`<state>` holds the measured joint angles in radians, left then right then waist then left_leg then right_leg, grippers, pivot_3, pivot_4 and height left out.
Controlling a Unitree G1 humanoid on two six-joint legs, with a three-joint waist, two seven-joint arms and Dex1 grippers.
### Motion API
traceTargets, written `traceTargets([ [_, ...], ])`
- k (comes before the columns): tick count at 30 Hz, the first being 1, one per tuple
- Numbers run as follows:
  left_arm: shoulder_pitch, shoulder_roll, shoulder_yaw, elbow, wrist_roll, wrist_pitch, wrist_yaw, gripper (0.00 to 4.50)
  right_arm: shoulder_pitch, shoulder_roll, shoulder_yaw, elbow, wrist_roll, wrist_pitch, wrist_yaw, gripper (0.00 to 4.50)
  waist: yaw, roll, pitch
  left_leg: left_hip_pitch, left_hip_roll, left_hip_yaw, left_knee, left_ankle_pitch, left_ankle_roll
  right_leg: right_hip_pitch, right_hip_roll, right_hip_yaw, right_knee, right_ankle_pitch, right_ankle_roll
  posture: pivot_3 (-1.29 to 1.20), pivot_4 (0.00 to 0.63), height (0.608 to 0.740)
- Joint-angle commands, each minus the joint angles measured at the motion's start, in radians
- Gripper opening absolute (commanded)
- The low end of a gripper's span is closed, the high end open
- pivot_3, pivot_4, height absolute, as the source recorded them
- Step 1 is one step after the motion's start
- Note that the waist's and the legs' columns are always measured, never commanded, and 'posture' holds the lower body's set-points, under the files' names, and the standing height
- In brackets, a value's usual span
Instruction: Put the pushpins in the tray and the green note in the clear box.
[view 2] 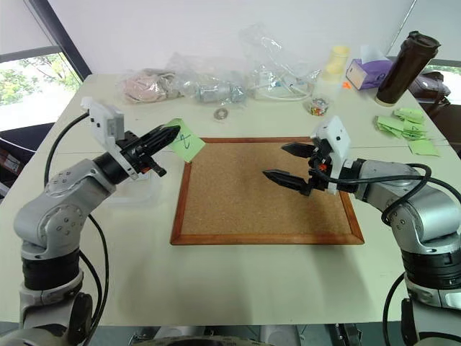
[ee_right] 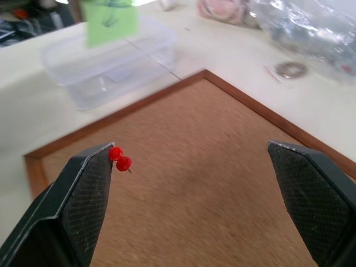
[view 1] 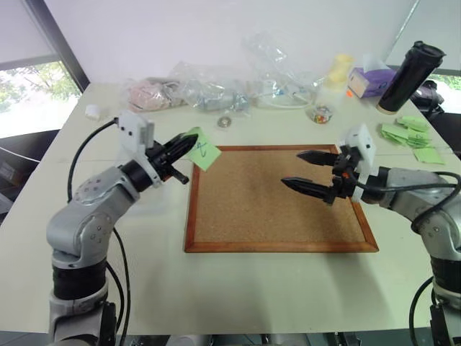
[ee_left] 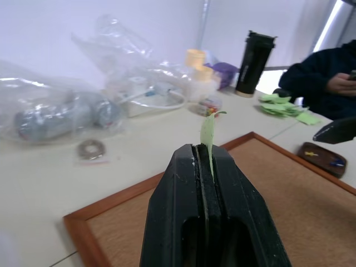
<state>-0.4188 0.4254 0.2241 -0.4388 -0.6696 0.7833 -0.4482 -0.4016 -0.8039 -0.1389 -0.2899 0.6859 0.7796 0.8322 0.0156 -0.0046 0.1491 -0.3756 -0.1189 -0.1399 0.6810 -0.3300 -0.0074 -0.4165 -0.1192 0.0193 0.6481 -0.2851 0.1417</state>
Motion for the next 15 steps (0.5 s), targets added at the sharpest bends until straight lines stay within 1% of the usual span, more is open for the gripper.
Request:
traceTargets([
  [1, 0.058, 0.054, 0.109, -0.047, -0.028, 0.004, 0.028, 0.00, 0.023, -0.036, -0.089, 0.126, -0.039, -0.065, 0.025, 4.47, -0.003, 0.000, 0.000, 0.000, 0.000, 0.000, -0.001, 0.000, 0.000, 0.000, 0.000, 0.000, 0.000, 0.000, 0.000, 0.00, 0.150, 0.730],
  [4, 0.093, 0.086, 0.141, -0.042, -0.028, -0.005, 0.034, 0.00, 0.040, -0.048, -0.136, 0.192, -0.045, -0.076, 0.026, 4.47, -0.003, 0.000, 0.000, 0.000, 0.001, 0.000, -0.002, 0.000, 0.000, -0.002, 0.000, 0.000, 0.001, 0.000, 0.000, 0.00, 0.150, 0.730],
  [8, 0.135, 0.121, 0.177, 0.000, -0.003, -0.033, 0.031, 0.00, 0.101, -0.085, -0.184, 0.263, -0.086, -0.109, 0.042, 4.47, -0.001, 0.000, 0.000, 0.000, 0.001, 0.000, -0.001, 0.000, 0.000, 0.000, 0.000, 0.000, 0.000, 0.000, 0.000, 0.00, 0.150, 0.730],
  [11, 0.157, 0.126, 0.160, 0.037, 0.031, -0.068, 0.033, 0.00, 0.116, -0.092, -0.182, 0.226, -0.080, -0.099, 0.052, 4.47, -0.002, 0.001, 0.000, 0.000, 0.000, 0.000, -0.001, 0.000, 0.000, -0.001, 0.000, 0.000, 0.000, 0.000, 0.000, 0.00, 0.150, 0.730],
  [15, 0.164, 0.117, 0.112, 0.126, 0.113, -0.145, 0.035, 0.00, 0.072, -0.053, -0.135, 0.119, -0.024, -0.031, 0.036, 4.47, -0.007, 0.001, 0.000, 0.000, 0.002, 0.001, -0.001, 0.000, 0.000, -0.001, 0.000, 0.001, 0.000, 0.000, 0.000, 0.00, 0.150, 0.730],
])
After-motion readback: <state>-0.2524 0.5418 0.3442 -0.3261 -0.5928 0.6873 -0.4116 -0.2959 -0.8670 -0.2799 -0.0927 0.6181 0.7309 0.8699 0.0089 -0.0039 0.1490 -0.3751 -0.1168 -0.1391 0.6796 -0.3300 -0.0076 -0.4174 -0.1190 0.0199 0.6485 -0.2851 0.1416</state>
